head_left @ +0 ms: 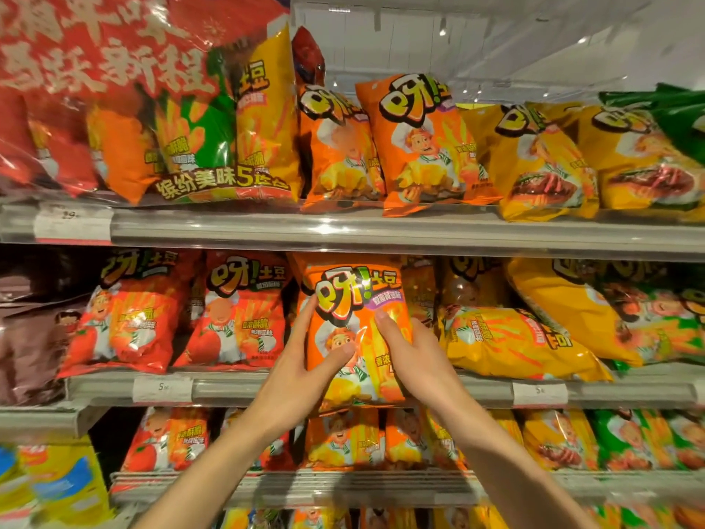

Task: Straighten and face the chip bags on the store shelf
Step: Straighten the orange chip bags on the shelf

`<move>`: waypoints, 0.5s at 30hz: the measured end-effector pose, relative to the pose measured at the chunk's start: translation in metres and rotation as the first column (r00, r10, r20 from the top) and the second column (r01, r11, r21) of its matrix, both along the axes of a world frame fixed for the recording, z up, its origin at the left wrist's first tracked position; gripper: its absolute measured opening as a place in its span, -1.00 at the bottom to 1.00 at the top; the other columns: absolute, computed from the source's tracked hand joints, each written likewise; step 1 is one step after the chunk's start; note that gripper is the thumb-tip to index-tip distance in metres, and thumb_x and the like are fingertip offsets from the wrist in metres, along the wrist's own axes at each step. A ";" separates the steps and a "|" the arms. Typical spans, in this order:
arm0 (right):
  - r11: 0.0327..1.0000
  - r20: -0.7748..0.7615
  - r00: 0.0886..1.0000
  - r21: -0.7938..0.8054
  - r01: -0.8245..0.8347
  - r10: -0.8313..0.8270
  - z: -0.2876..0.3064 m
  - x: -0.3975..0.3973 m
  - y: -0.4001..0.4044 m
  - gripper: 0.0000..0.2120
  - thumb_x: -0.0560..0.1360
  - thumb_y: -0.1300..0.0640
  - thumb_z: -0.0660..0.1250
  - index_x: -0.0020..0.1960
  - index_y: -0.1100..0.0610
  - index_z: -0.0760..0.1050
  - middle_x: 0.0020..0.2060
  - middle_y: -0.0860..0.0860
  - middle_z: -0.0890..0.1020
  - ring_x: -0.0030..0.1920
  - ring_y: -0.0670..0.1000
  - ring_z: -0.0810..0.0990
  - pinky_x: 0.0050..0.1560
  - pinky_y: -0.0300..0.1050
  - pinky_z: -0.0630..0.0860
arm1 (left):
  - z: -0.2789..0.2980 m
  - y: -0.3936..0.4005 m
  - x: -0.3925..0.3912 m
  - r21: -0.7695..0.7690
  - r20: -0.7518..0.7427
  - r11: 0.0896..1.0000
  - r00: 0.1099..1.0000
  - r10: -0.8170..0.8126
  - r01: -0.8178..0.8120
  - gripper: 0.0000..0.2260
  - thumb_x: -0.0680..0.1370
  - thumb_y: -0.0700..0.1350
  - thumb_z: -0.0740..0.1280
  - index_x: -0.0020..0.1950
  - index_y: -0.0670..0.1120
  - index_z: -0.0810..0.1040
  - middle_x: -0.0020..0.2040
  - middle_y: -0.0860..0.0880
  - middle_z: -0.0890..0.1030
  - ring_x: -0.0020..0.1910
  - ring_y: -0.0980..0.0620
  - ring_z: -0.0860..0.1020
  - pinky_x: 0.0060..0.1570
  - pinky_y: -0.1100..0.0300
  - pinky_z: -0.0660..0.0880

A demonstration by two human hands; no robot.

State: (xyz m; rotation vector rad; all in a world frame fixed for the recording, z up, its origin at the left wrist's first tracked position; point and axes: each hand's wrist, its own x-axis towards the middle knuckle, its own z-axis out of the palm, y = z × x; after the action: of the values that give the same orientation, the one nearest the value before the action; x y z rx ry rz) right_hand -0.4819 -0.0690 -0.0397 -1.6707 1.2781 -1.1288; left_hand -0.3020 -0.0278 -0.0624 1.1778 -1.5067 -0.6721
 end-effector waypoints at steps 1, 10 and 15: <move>1.000 -0.033 0.999 0.012 -0.003 0.003 0.002 -0.002 0.000 -0.50 0.51 -0.41 0.18 0.05 -0.01 0.56 -0.11 -0.01 0.72 -0.11 -0.03 0.70 0.09 0.12 0.60 | 0.000 -0.001 -0.002 -0.012 -0.003 1.000 1.000 0.013 -0.013 -0.27 0.48 0.22 0.40 0.51 0.44 0.02 0.53 0.41 0.11 0.51 0.36 0.12 0.49 0.10 0.21; 0.909 -0.582 0.772 -0.417 -0.011 -0.257 0.031 -0.087 -0.009 -0.41 0.57 -0.25 0.22 0.51 0.01 0.29 0.41 -0.02 0.42 0.41 -0.01 0.37 0.39 -0.09 0.32 | 0.010 -0.018 -0.024 -0.049 0.058 0.996 0.996 0.071 -0.069 -0.31 0.53 0.16 0.37 0.52 0.40 0.03 0.27 0.63 0.10 0.34 0.61 0.05 0.39 0.20 0.13; 0.955 -0.885 0.409 -0.284 -0.091 -0.224 0.007 -0.121 -0.031 -0.15 0.49 -0.43 0.15 0.62 -0.10 -0.07 0.62 0.07 -0.04 0.61 0.11 -0.10 0.57 0.15 -0.04 | 0.015 -0.027 -0.031 -0.030 0.122 0.998 0.991 0.057 -0.054 -0.32 0.54 0.16 0.37 0.52 0.42 0.03 0.48 0.43 0.16 0.47 0.40 0.11 0.47 0.06 0.18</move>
State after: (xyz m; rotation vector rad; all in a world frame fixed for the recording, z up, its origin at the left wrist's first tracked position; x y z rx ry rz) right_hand -0.6030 -0.1001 -0.0326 -2.6771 1.8965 -0.3233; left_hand -0.3331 -0.0544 -0.0473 1.2556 -1.5744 -0.5493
